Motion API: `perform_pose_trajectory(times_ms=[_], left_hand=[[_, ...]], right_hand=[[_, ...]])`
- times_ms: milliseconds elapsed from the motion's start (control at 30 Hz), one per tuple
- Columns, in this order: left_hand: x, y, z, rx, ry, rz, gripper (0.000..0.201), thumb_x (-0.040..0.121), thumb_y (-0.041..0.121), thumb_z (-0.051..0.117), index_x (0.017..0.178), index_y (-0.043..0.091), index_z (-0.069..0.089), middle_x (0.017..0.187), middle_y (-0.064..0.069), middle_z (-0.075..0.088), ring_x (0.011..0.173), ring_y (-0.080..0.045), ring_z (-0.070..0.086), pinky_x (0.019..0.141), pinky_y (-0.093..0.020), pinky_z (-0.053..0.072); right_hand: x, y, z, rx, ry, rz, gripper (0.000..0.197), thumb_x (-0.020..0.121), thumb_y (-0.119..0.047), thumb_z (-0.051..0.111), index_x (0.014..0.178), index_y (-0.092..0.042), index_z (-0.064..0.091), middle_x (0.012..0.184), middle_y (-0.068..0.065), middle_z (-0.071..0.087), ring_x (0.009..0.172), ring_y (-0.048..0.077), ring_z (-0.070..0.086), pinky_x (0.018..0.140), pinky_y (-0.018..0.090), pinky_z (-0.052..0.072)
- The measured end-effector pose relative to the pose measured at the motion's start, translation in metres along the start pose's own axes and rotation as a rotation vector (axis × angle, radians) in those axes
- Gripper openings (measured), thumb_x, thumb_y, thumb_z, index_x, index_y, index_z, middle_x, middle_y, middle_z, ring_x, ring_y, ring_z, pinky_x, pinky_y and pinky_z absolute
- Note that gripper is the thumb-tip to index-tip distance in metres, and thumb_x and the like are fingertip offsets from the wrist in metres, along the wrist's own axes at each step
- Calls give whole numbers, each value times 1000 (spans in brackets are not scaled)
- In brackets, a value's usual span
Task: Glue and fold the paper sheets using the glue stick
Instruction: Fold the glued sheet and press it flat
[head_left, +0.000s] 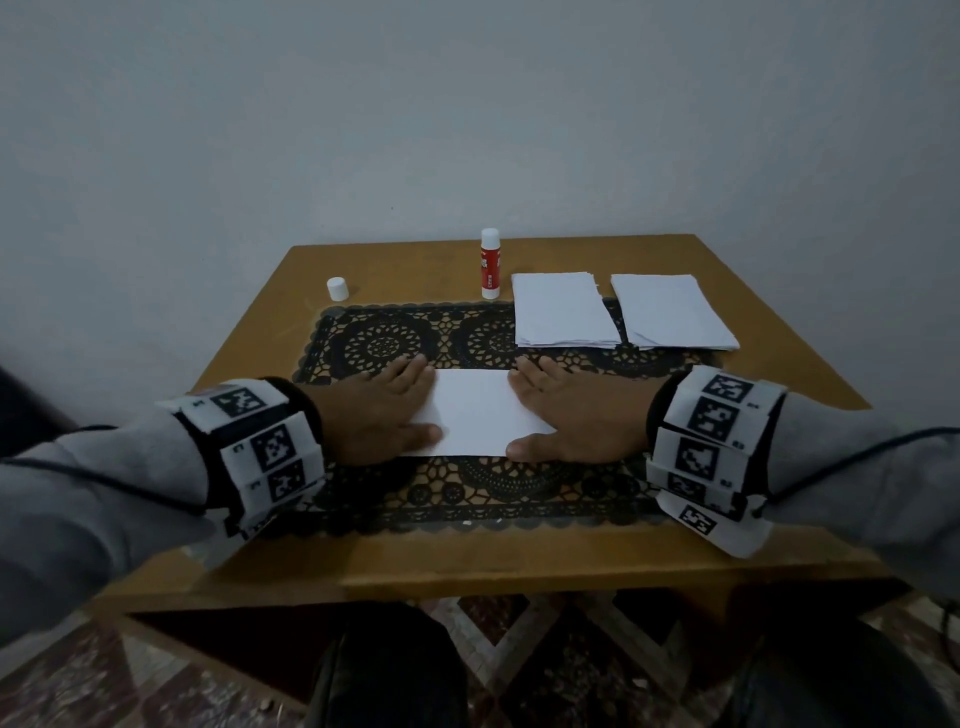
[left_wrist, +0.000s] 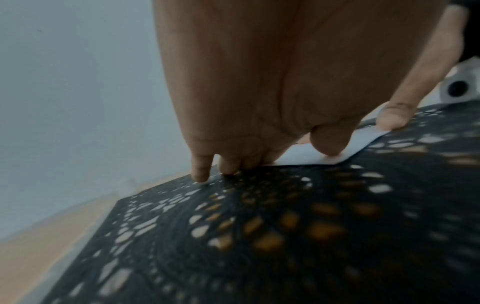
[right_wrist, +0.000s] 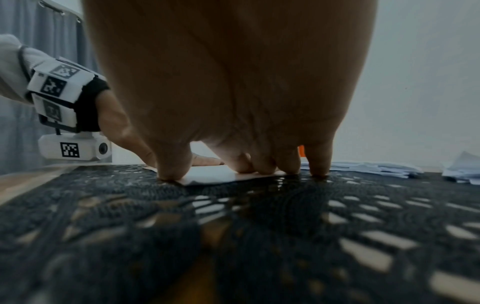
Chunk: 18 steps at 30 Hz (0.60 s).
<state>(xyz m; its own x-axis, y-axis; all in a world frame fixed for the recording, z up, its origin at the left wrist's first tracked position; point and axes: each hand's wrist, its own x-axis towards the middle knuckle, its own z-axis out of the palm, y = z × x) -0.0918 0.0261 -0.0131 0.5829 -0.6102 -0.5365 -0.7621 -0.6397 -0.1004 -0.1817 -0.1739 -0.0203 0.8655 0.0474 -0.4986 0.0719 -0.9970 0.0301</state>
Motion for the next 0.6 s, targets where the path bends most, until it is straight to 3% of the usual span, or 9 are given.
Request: perform_pose_trajectory(times_ms=[100,267,467,600], left_hand=[[-9,13,8,38,6,9,82,95,60,16,148,9,-20,155,-8,-25,145,-20,-18,120,-40,-1],[-7,35,5,47,-8,177,77,97,57,15,148,11,-20,155,-8,-26,145,-18,-19,120,-37,-2],[2,-6,3,17,13,47,75,98,54,19,149,14,-19,156,-3,-25,144,-19,-21,120,-42,1],[13,17,-5,25,36,78,75,99,52,23,150,13,-16,157,-4,-22,145,-19,-18,120,-43,3]], right_hand=[[0,-4,2,-5,5,9,86,96,-62,25,152,-10,-15,159,10,-22,148,25,-16,122,43,3],[-4,-14,5,-39,-15,-48,85,97,-62,24,151,-12,-17,158,9,-24,147,24,-18,122,40,0],[-3,8,-3,14,1,26,80,98,-59,21,152,-11,-15,159,6,-21,148,24,-15,122,41,2],[6,-22,-7,-7,17,1,82,99,-57,24,152,-6,-12,160,10,-18,148,27,-13,122,42,5]])
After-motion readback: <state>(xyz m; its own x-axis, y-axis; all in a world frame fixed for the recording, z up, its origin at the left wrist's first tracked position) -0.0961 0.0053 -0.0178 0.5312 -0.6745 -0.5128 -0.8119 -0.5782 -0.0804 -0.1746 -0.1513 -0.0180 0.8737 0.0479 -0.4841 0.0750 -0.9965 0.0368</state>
